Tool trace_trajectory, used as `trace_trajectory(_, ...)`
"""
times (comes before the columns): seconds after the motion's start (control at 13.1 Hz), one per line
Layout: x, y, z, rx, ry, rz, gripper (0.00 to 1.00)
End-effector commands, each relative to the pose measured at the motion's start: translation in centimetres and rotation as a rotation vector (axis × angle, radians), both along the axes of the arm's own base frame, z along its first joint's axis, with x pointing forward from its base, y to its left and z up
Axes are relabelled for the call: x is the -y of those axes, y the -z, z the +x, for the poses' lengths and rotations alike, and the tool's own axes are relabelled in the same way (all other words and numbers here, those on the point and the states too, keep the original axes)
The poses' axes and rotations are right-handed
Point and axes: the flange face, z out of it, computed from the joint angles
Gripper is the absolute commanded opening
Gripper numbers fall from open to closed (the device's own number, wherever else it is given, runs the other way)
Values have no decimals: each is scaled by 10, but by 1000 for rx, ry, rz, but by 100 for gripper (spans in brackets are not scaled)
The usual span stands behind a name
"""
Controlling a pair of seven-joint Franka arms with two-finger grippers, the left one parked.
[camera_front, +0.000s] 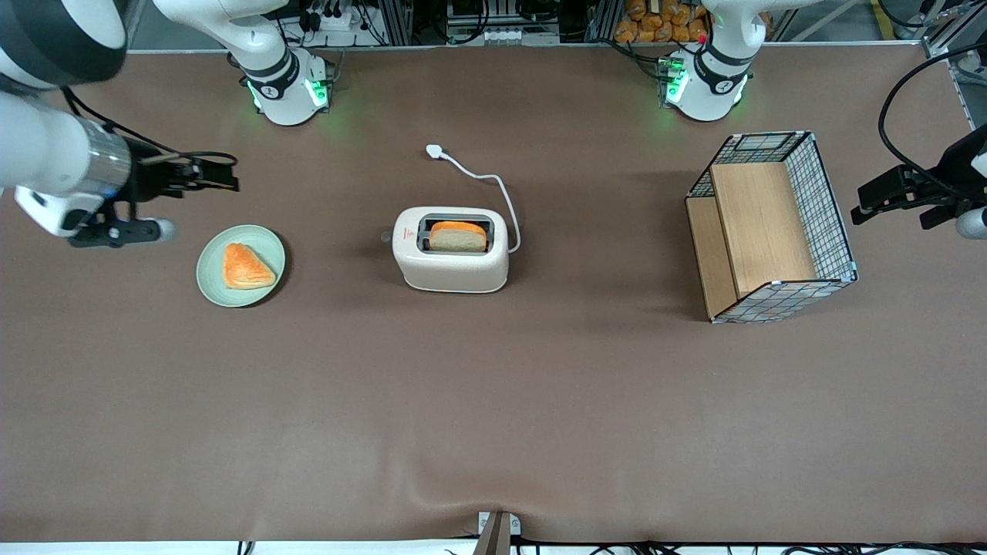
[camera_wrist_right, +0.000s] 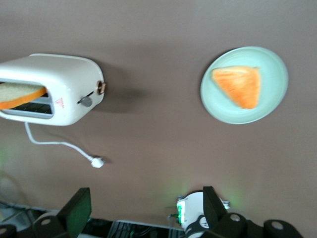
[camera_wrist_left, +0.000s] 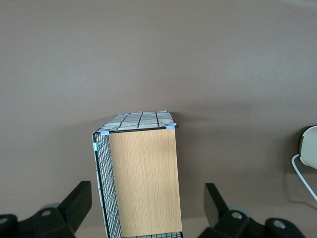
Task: Press toaster button with right arm
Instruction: 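Swing the right gripper over the plate toward the toaster's side lever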
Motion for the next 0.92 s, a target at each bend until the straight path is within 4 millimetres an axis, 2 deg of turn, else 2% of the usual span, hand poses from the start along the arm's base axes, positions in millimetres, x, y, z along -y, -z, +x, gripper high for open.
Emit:
trace_trajectory(0.0, -18, 30, -6, -16, 11, 43, 100)
trace_trajectory(0.31, -60, 82, -20, -36, -32, 38, 99)
trace_trajectory(0.38, -65, 90, -23, -55, -18, 65, 90)
trace_trajectory(0.54, -69, 103, -24, -58, 11, 104, 62)
trace_trajectory(0.69, -84, 114, -28, -62, 10, 128, 27)
trace_trajectory(0.76, -90, 118, -29, -63, 4, 128, 5)
trace_trajectory(0.84, -95, 123, -29, -74, 5, 122, 0)
